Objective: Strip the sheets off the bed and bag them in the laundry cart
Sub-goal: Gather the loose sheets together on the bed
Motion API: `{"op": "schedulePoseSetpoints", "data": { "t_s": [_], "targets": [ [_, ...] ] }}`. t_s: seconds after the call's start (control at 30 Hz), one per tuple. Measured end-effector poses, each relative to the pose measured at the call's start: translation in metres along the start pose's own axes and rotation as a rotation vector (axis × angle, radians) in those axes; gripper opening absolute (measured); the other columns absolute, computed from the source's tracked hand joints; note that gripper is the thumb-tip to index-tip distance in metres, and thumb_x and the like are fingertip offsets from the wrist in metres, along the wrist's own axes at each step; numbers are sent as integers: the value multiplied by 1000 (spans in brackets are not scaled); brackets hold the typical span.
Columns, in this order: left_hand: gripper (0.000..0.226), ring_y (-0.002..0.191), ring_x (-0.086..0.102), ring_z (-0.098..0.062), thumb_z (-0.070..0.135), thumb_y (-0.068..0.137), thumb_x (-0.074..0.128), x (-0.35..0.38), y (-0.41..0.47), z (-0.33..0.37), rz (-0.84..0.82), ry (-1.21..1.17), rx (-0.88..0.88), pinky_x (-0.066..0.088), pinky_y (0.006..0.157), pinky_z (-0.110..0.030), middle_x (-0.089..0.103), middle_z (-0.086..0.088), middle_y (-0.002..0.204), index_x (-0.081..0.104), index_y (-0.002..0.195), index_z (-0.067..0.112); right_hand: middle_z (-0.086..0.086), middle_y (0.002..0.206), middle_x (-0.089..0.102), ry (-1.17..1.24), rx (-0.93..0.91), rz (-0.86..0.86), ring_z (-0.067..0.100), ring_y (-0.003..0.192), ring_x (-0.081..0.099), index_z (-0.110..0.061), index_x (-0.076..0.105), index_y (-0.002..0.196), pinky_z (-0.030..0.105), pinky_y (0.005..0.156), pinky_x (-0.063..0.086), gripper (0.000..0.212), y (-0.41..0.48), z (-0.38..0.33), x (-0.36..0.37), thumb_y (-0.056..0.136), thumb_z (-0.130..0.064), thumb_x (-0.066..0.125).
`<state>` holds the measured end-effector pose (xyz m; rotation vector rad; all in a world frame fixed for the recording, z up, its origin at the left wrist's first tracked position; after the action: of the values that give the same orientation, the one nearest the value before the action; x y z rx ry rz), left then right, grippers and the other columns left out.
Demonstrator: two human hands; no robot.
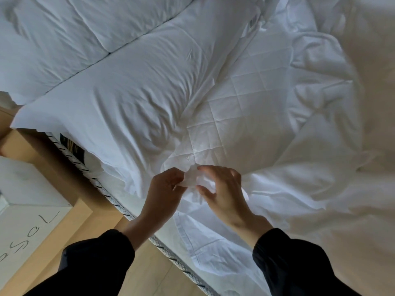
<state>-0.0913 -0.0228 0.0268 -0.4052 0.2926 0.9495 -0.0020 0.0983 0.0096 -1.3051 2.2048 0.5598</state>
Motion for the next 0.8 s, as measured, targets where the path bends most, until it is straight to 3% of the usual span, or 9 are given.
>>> {"op": "schedulePoseSetpoints", "data": {
  "t_s": [0.17, 0.23, 0.33, 0.4, 0.47, 0.57, 0.63, 0.7, 0.8],
  "targets": [
    [19, 77, 70, -9, 10, 86, 69, 14, -9, 16, -93, -56, 42, 52, 69, -19, 75, 5, 82, 72, 98, 24, -11, 75, 67, 41, 55, 123, 13, 72, 60, -23, 65, 82, 44, 77, 47, 5, 0, 7, -12, 81, -19, 67],
    [10, 64, 62, -7, 26, 90, 65, 17, -9, 19, -67, 16, 46, 46, 59, -23, 71, 6, 71, 73, 84, 22, -10, 86, 70, 48, 32, 83, 14, 83, 62, -23, 68, 91, 43, 81, 48, 15, -11, 9, -15, 82, -10, 65],
    [54, 51, 33, -10, 45, 87, 56, 24, -13, 25, -15, 54, 83, 27, 50, -29, 38, -1, 52, 46, 59, 0, -5, 109, 63, -66, 12, 64, 15, 100, 57, -20, 63, 109, 29, 91, 40, 26, -41, 14, -28, 84, -13, 57],
    [53, 50, 31, -8, 38, 90, 55, 33, -17, 35, -12, 87, 122, 26, 49, -28, 33, 2, 52, 37, 57, 1, -2, 115, 59, -129, 47, 112, 15, 106, 53, -20, 59, 113, 24, 92, 35, 30, -65, 25, -47, 85, -22, 49],
    [41, 51, 43, -6, 27, 94, 56, 45, -24, 43, -21, 89, 135, 35, 50, -27, 48, 7, 52, 51, 59, 7, 2, 122, 56, -203, 93, 150, 18, 113, 50, -20, 55, 118, 29, 96, 35, 36, -90, 42, -67, 85, -31, 47],
    [11, 57, 64, -20, 19, 95, 57, 73, -41, 52, -23, -1, 130, 49, 52, -35, 68, -5, 64, 64, 91, 27, 15, 138, 46, -397, 208, 9, 30, 127, 43, -15, 44, 135, 46, 104, 36, 68, -134, 72, -79, 82, -57, 46],
    [24, 57, 60, -34, 21, 94, 52, 91, -55, 58, -10, -67, 166, 48, 52, -39, 63, -20, 66, 50, 116, 33, 20, 143, 39, -479, 280, -189, 35, 134, 36, -15, 34, 143, 55, 107, 29, 85, -167, 88, -76, 76, -65, 49],
    [45, 63, 61, -31, 8, 93, 44, 110, -66, 65, -27, -110, 220, 51, 62, -38, 61, -21, 71, 38, 131, 33, 14, 130, 50, -523, 279, -256, 35, 125, 46, -17, 48, 133, 54, 106, 27, 72, -198, 97, -80, 71, -46, 68],
    [49, 79, 64, -19, -8, 89, 43, 135, -82, 80, -61, -76, 295, 52, 75, -41, 67, -6, 86, 61, 111, 33, -3, 83, 61, -473, 258, 110, 23, 80, 62, -20, 63, 84, 41, 88, 35, 19, -234, 103, -117, 69, -12, 55]
  ]
}}
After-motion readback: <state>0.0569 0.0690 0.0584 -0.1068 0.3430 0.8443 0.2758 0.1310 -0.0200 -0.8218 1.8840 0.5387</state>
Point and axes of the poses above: each hand's wrist, its own y-axis towards the middle knuckle, its own x-axis out of the palm, z = x × y, the point moved 6 cm from there along y, towards the middle knuckle
